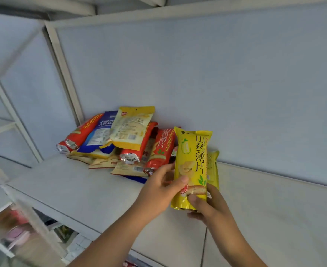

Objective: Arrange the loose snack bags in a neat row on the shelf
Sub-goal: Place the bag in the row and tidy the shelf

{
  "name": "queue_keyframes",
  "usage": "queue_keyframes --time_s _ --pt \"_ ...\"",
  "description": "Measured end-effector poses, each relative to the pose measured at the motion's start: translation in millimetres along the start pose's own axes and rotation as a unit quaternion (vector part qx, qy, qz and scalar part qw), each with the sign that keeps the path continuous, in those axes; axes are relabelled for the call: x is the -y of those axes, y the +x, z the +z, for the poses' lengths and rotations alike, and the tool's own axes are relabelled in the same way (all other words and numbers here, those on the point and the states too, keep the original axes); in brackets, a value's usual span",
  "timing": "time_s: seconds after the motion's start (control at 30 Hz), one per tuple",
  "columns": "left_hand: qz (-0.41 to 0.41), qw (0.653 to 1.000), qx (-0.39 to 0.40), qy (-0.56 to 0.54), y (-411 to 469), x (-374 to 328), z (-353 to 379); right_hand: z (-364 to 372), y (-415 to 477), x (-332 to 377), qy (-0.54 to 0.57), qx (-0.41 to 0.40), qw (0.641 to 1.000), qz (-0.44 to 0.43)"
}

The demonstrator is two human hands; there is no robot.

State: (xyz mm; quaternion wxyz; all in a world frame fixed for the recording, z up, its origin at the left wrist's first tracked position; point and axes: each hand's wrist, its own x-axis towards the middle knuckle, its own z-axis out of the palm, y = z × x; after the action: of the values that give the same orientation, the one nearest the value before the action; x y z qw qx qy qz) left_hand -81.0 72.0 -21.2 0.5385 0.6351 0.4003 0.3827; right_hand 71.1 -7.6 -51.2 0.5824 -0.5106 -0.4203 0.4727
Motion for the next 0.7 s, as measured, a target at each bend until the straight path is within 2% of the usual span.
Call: queue_keyframes --time_s 0.2,0.3,0.4,0.57,0.7 --pt "0.049 0.997 -0.009 0.056 6.1 5.8 -111.4 113.6 23.6 -5.2 0.002 0.004 0.998 -0.056" --pt "0.057 0.997 -0.029 0.043 14.3 2.2 -186.4 185.3 41.7 -6.5 -0.007 0.016 0.998 -0.067" --pt "0.063 0.996 -0.052 0.042 22.9 3.3 -255.0 254.9 59.6 -5.5 -0.006 -0.006 0.997 -0.072" --pt "0.010 0.999 -0.017 0.032 21.2 13.5 -325.6 330.7 85.1 -11.3 -0.024 -0.054 0.995 -0.079" --pt "-0.004 1.000 -0.026 0.003 26.6 19.3 -354.4 355.0 104.1 -12.1 -0.059 -0.020 0.996 -0.064"
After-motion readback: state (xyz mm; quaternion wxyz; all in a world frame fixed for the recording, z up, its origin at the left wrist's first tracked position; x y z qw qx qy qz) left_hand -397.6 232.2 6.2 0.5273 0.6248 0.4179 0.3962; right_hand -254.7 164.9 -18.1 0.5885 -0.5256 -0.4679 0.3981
